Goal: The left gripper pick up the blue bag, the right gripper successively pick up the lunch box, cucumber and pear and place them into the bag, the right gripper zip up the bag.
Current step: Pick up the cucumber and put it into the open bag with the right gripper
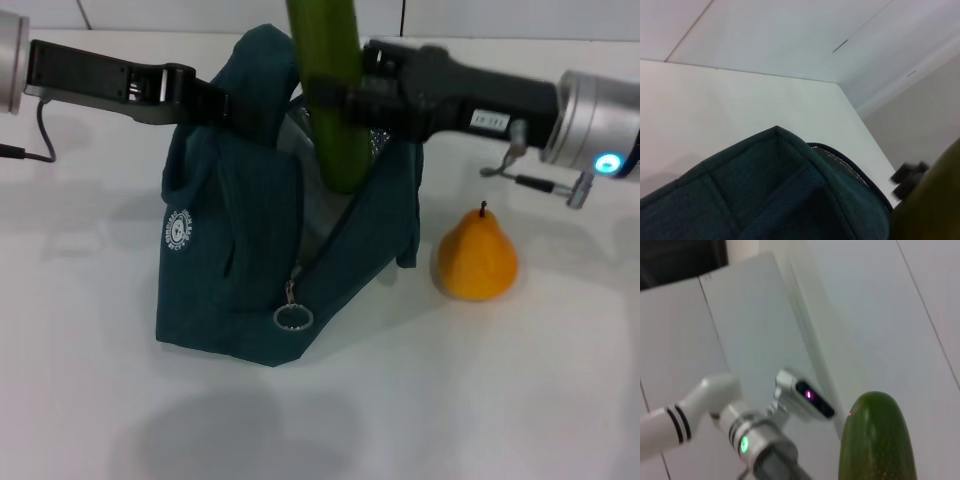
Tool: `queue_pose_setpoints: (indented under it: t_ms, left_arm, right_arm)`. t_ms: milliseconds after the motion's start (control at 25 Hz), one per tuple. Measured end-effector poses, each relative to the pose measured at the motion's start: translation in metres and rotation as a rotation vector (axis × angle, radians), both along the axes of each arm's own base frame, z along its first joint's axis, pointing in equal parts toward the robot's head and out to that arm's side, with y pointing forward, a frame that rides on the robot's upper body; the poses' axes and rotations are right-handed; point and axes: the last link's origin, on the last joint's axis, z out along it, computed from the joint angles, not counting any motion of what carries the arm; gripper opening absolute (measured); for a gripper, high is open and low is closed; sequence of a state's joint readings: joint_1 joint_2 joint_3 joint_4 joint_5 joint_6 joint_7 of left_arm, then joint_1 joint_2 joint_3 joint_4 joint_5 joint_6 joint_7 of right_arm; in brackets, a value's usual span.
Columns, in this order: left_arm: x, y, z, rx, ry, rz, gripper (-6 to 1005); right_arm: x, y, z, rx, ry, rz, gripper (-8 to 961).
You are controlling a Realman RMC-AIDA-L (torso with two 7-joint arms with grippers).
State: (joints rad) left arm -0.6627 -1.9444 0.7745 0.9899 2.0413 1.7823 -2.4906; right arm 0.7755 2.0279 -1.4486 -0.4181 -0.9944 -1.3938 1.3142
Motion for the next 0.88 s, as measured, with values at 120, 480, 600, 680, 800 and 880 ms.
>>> queue_pose_setpoints:
  t_ms: [120, 480, 600, 680, 800, 880]
  left_arm:
    - [0.0, 0.0, 0.0, 0.0, 0.0, -0.001, 40]
    - [0.0, 0.0, -0.001, 0.0, -0.001, -0.006, 39]
    - [-0.001, -0.001, -0.001, 0.0, -0.002, -0.004, 39]
    - [0.0, -0.001, -0.001, 0.001, -0.003, -0.005, 40]
    - [0.0, 0.0, -0.001, 0.001, -0.003, -0.007, 40]
    - [0.001, 0.0, -0.001, 0.001, -0.003, -0.008, 40]
  right_arm:
    - [0.003, -0.004, -0.009, 0.004, -0.019, -0.001, 650]
    - [0.012, -0.01, -0.015, 0.017, -0.034, -0.008, 652]
    - [0.016, -0.012, -0.013, 0.032, -0.02, -0.017, 652]
    - [0.017, -0.012, -0.012, 0.035, -0.014, -0.02, 653]
    - [0.017, -0.013, -0.013, 0.03, -0.017, -0.017, 653]
    - [0.017, -0.014, -0.014, 0.028, -0.019, -0.015, 654]
